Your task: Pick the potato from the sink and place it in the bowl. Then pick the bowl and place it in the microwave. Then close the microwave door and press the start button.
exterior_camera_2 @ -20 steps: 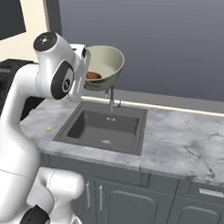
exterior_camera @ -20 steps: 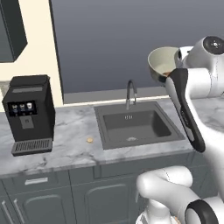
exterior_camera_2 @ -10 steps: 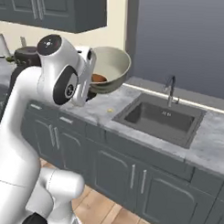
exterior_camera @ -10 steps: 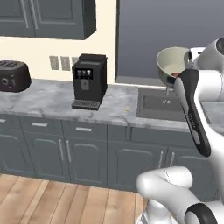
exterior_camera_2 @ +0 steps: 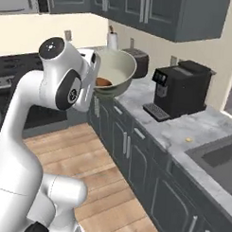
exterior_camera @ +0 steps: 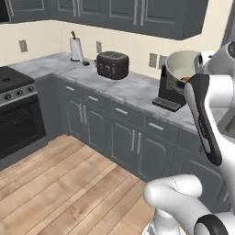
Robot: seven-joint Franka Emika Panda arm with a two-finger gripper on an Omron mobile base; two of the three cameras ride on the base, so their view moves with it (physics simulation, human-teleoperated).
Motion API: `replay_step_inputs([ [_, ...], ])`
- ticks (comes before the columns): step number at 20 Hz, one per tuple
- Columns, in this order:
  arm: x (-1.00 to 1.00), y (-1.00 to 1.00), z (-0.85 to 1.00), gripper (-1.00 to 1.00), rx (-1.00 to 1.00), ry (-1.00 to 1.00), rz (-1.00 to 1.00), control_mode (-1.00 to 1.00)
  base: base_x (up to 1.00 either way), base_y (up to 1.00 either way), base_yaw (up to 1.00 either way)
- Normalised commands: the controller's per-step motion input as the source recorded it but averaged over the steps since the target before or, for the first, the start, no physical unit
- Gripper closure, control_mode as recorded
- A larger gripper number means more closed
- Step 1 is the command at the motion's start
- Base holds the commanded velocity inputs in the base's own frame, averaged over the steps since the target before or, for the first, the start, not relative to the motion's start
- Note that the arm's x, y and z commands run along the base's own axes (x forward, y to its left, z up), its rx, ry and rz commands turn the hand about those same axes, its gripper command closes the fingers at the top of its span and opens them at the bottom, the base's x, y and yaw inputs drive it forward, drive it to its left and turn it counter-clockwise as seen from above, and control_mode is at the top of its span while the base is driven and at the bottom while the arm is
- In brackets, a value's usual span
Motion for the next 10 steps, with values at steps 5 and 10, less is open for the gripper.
replay_step_inputs([
  [5,0.00,0.00,0.00,1.00,0.00,0.00,0.00,1.00,0.22,0.13,0.78],
  [10,0.00,0.00,0.00,1.00,0.00,0.00,0.00,1.00,0.85,0.11,0.58],
])
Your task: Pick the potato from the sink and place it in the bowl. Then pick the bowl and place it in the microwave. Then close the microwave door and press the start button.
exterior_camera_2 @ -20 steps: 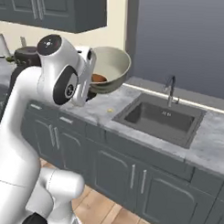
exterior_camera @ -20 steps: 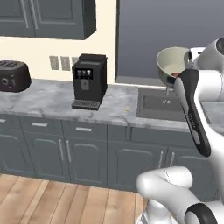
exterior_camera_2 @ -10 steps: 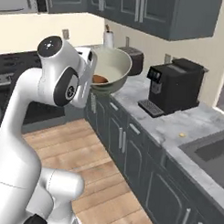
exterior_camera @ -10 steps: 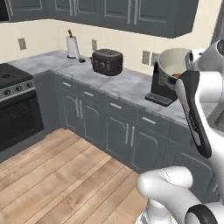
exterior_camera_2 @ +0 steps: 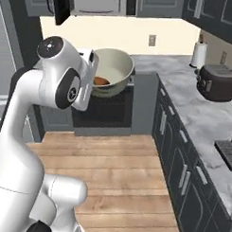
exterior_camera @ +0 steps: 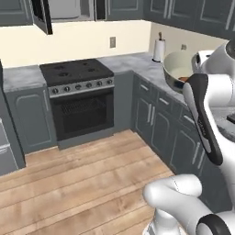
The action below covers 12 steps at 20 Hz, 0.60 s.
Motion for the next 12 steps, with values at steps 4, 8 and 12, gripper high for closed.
replay_step_inputs([
  [4,0.00,0.00,0.00,1.00,0.00,0.00,0.00,1.00,0.99,0.02,0.47],
  [8,0.00,0.00,0.00,1.00,0.00,0.00,0.00,1.00,0.99,0.00,0.30],
  [12,0.00,0.00,0.00,1.00,0.00,0.00,0.00,1.00,0.96,-0.10,0.20],
])
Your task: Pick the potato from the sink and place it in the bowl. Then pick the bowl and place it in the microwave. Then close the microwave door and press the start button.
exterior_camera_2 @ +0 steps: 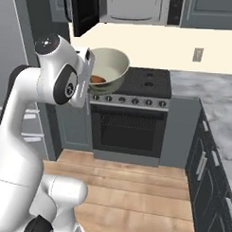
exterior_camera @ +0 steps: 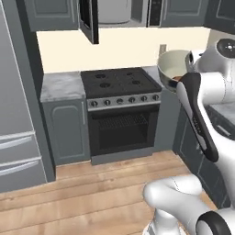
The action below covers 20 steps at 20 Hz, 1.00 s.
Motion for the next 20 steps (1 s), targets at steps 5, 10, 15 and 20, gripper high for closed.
replay_step_inputs([
  [5,0.00,0.00,0.00,1.00,0.00,0.00,0.00,1.00,0.79,-0.23,0.11],
  [10,0.00,0.00,0.00,1.00,0.00,0.00,0.00,1.00,0.84,-0.26,0.08],
  [15,0.00,0.00,0.00,1.00,0.00,0.00,0.00,1.00,0.74,-0.40,0.09],
  [20,0.00,0.00,0.00,1.00,0.00,0.00,0.00,1.00,0.51,-0.25,0.07],
])
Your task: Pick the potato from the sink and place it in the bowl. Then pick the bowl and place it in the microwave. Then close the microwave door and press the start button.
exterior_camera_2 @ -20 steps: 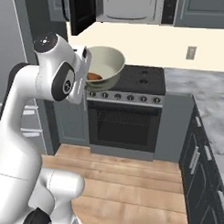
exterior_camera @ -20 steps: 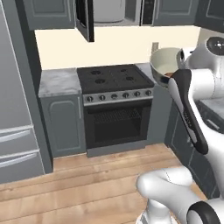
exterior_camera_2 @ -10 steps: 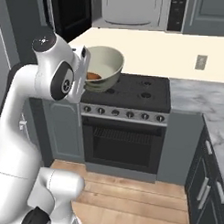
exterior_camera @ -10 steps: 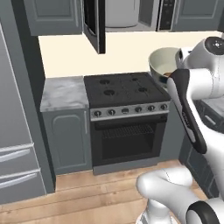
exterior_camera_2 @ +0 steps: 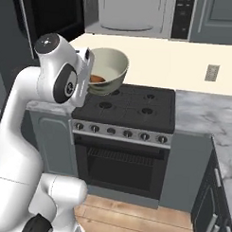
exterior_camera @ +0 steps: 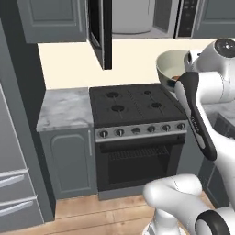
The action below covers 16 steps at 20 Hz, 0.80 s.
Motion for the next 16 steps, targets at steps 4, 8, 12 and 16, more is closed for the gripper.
replay_step_inputs([
  [4,0.00,0.00,0.00,1.00,0.00,0.00,0.00,1.00,0.58,-0.21,0.05],
  [8,0.00,0.00,0.00,1.00,0.00,0.00,0.00,1.00,0.61,-0.35,0.02],
  [12,0.00,0.00,0.00,1.00,0.00,0.00,0.00,1.00,0.41,-0.36,0.00],
  [16,0.00,0.00,0.00,1.00,0.00,0.00,0.00,1.00,0.30,-0.29,0.00],
])
